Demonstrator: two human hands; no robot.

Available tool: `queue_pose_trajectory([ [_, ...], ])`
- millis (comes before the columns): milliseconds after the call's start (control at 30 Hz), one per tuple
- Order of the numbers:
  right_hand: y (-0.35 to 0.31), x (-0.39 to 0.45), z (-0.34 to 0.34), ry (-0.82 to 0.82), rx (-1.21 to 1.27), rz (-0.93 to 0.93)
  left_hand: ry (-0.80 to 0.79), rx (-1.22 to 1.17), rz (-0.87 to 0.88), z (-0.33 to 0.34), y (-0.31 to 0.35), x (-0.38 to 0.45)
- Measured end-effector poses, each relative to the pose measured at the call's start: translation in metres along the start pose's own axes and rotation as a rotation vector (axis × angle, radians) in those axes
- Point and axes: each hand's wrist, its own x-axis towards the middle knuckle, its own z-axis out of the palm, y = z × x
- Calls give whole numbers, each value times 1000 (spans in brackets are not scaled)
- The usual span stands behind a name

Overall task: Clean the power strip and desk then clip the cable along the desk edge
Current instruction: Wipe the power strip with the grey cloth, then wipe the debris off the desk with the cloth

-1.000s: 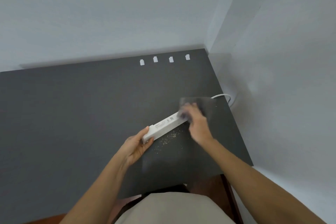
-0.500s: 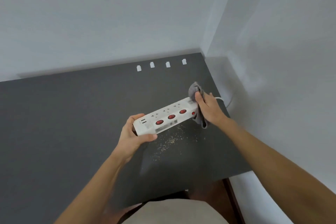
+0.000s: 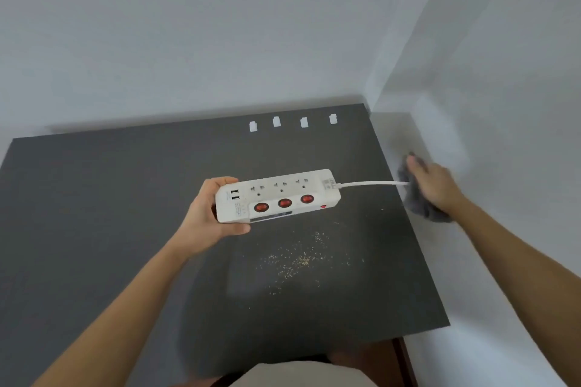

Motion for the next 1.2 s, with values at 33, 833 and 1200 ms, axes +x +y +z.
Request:
queue_pose_trajectory([
  [33, -15, -1, 16, -88, 21, -40, -11, -8, 0, 6, -1, 7],
  [833, 28, 174, 44, 102, -224, 26, 62, 454, -245, -18, -103, 181],
  [1200, -11, 140, -14, 528, 309, 120, 161, 481, -384, -14, -97, 120],
])
